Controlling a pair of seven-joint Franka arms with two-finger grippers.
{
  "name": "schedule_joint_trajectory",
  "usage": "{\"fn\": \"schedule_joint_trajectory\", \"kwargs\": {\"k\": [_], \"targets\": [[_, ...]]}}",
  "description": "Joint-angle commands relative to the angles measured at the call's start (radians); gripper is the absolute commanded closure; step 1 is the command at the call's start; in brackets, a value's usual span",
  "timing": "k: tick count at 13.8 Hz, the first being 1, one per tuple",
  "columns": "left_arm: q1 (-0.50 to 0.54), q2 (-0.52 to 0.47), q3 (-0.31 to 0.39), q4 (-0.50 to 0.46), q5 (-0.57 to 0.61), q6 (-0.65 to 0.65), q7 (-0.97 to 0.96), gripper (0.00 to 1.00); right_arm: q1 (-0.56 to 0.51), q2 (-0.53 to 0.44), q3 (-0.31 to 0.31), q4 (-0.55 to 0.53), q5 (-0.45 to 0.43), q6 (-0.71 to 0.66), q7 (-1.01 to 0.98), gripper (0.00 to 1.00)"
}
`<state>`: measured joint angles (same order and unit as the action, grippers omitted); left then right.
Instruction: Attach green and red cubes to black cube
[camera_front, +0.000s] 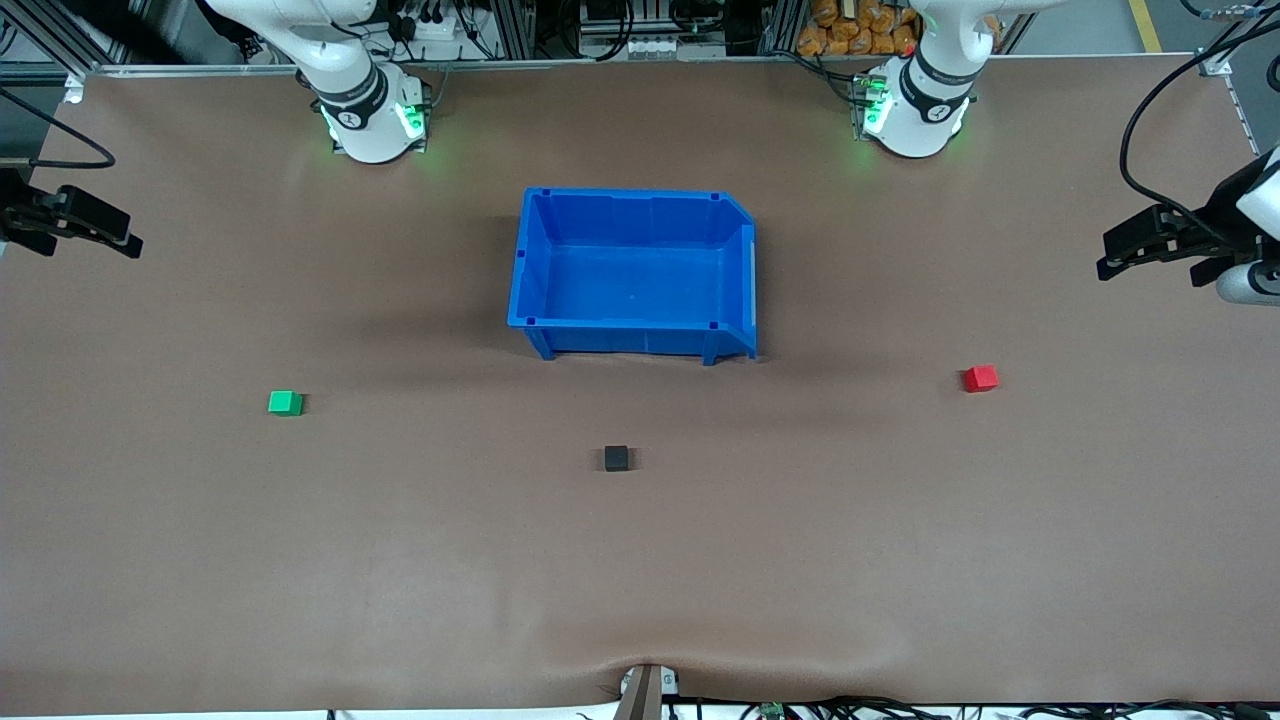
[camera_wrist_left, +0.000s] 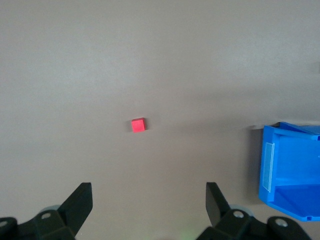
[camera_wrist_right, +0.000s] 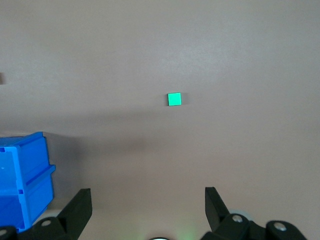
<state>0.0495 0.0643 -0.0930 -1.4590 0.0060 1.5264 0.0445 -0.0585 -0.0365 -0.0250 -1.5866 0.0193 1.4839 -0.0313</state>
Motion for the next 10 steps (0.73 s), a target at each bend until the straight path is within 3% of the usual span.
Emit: {"fn": "schedule_joint_trajectory", "kwargs": {"k": [1, 10], "targets": [[0.001, -0.006, -0.004, 0.014, 0.015, -0.011, 0.011, 0.0, -0.001, -0.01, -0.001, 0.0, 0.001, 0.001, -0.009, 0.0], [0.0, 0.0, -0.004, 0.015, 0.015, -0.011, 0.006, 0.0, -0.009, -0.01, -0.004, 0.0, -0.007, -0.002, -0.009, 0.0]]}}
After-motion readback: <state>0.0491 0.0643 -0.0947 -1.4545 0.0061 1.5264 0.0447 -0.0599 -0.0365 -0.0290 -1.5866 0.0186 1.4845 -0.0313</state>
